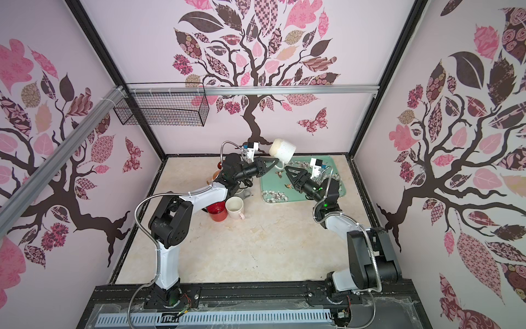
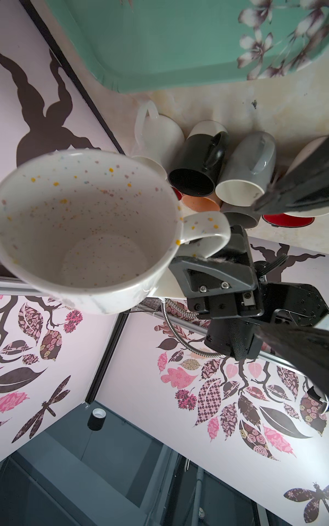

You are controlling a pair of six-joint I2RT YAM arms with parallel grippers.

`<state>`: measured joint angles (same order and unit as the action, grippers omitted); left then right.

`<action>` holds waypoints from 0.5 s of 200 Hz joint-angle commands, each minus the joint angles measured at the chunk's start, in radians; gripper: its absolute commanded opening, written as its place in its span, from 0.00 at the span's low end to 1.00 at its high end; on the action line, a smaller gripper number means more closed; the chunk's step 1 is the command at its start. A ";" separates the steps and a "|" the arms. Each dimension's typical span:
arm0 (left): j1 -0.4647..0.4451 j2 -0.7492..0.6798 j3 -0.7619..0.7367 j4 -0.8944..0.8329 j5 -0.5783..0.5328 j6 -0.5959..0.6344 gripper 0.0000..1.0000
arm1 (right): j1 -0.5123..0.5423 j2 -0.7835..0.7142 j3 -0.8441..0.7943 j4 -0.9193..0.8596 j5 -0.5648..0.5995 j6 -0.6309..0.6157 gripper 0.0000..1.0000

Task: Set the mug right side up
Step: 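Lift and rotate the speckled mug upright with left gripper while right gripper follows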

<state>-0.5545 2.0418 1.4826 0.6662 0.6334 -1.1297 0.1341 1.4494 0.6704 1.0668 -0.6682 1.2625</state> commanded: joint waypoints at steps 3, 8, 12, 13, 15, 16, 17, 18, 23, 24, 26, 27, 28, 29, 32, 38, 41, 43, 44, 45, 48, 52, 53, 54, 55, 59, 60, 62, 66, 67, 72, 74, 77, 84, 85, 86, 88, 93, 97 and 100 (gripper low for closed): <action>-0.018 -0.094 -0.004 0.192 0.021 -0.024 0.00 | 0.005 0.033 0.067 0.039 -0.011 0.025 0.64; -0.020 -0.094 -0.004 0.201 0.020 -0.033 0.00 | 0.005 0.040 0.077 0.036 -0.016 0.024 0.64; -0.022 -0.093 -0.004 0.208 0.021 -0.039 0.00 | 0.006 0.047 0.083 0.035 -0.021 0.024 0.64; -0.022 -0.094 -0.004 0.210 0.022 -0.041 0.00 | 0.006 0.047 0.084 0.035 -0.022 0.024 0.64; -0.023 -0.094 -0.005 0.213 0.023 -0.044 0.00 | 0.005 0.050 0.087 0.035 -0.023 0.026 0.64; -0.023 -0.095 -0.004 0.215 0.022 -0.045 0.00 | 0.005 0.052 0.089 0.035 -0.023 0.026 0.64; -0.024 -0.095 -0.005 0.215 0.022 -0.046 0.00 | 0.006 0.053 0.090 0.035 -0.025 0.027 0.64; -0.024 -0.096 -0.004 0.218 0.022 -0.049 0.00 | 0.006 0.055 0.091 0.035 -0.027 0.027 0.64; -0.026 -0.096 -0.003 0.226 0.022 -0.056 0.00 | 0.007 0.061 0.096 0.035 -0.027 0.031 0.63; -0.026 -0.096 -0.003 0.228 0.022 -0.058 0.00 | 0.007 0.063 0.097 0.036 -0.027 0.032 0.63; -0.027 -0.097 -0.003 0.229 0.023 -0.061 0.00 | 0.007 0.064 0.097 0.037 -0.027 0.034 0.63; -0.028 -0.097 -0.003 0.231 0.023 -0.062 0.00 | 0.007 0.065 0.098 0.038 -0.027 0.035 0.63; -0.028 -0.097 -0.004 0.232 0.022 -0.064 0.00 | 0.006 0.066 0.098 0.039 -0.027 0.037 0.63; -0.029 -0.097 -0.005 0.234 0.022 -0.064 0.00 | 0.006 0.067 0.098 0.040 -0.028 0.038 0.63; -0.029 -0.098 -0.004 0.237 0.023 -0.068 0.00 | 0.006 0.072 0.097 0.043 -0.026 0.041 0.63; -0.032 -0.099 -0.003 0.243 0.024 -0.076 0.00 | 0.006 0.078 0.100 0.055 -0.024 0.049 0.63; -0.032 -0.099 -0.002 0.243 0.025 -0.078 0.00 | 0.006 0.079 0.100 0.063 -0.023 0.052 0.63; -0.032 -0.100 -0.001 0.243 0.026 -0.079 0.00 | 0.007 0.082 0.101 0.065 -0.022 0.056 0.62; -0.032 -0.101 -0.002 0.245 0.027 -0.079 0.00 | 0.007 0.083 0.103 0.068 -0.022 0.058 0.62; -0.032 -0.101 -0.001 0.245 0.027 -0.079 0.00 | 0.007 0.084 0.103 0.071 -0.023 0.060 0.62; -0.033 -0.102 -0.002 0.246 0.028 -0.079 0.00 | 0.006 0.087 0.104 0.080 -0.023 0.064 0.62; -0.034 -0.104 -0.001 0.245 0.029 -0.079 0.00 | 0.006 0.090 0.109 0.087 -0.025 0.069 0.61; -0.034 -0.104 -0.001 0.244 0.029 -0.079 0.00 | 0.006 0.091 0.110 0.089 -0.026 0.071 0.61; -0.034 -0.104 -0.001 0.244 0.029 -0.079 0.00 | 0.006 0.092 0.112 0.090 -0.027 0.072 0.61; -0.035 -0.104 -0.001 0.244 0.029 -0.080 0.00 | 0.006 0.093 0.113 0.091 -0.027 0.073 0.61; -0.036 -0.107 -0.002 0.244 0.029 -0.079 0.00 | 0.006 0.097 0.118 0.095 -0.031 0.077 0.60; -0.037 -0.107 -0.002 0.245 0.029 -0.080 0.00 | 0.006 0.098 0.119 0.096 -0.032 0.078 0.60; -0.038 -0.108 -0.002 0.244 0.030 -0.080 0.00 | 0.006 0.100 0.122 0.097 -0.033 0.079 0.59; -0.038 -0.109 -0.004 0.243 0.031 -0.079 0.00 | 0.007 0.102 0.128 0.098 -0.036 0.082 0.58; -0.039 -0.109 -0.004 0.244 0.031 -0.079 0.00 | 0.006 0.102 0.128 0.100 -0.036 0.083 0.57; -0.039 -0.111 -0.006 0.243 0.032 -0.081 0.00 | 0.007 0.106 0.134 0.102 -0.037 0.086 0.55; -0.040 -0.111 -0.007 0.243 0.032 -0.081 0.00 | 0.006 0.106 0.136 0.104 -0.037 0.088 0.54; -0.041 -0.112 -0.008 0.243 0.032 -0.083 0.00 | 0.006 0.108 0.137 0.107 -0.037 0.089 0.53; -0.042 -0.115 -0.011 0.245 0.034 -0.084 0.00 | 0.006 0.108 0.141 0.112 -0.036 0.093 0.50; -0.042 -0.113 -0.010 0.245 0.033 -0.085 0.00 | 0.006 0.109 0.142 0.112 -0.036 0.093 0.49; -0.043 -0.114 -0.010 0.245 0.033 -0.085 0.00 | 0.006 0.110 0.142 0.113 -0.036 0.093 0.49; -0.044 -0.114 -0.011 0.246 0.035 -0.085 0.00 | 0.006 0.110 0.144 0.114 -0.037 0.094 0.48; -0.045 -0.114 -0.012 0.246 0.034 -0.087 0.00 | 0.006 0.109 0.146 0.117 -0.037 0.094 0.46; -0.046 -0.115 -0.014 0.246 0.035 -0.087 0.00 | 0.007 0.110 0.148 0.121 -0.037 0.094 0.45; -0.047 -0.116 -0.015 0.245 0.036 -0.087 0.00 | 0.006 0.111 0.149 0.123 -0.038 0.095 0.44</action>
<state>-0.5907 2.0132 1.4761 0.7589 0.6586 -1.2114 0.1364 1.5417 0.7715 1.1213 -0.6926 1.3273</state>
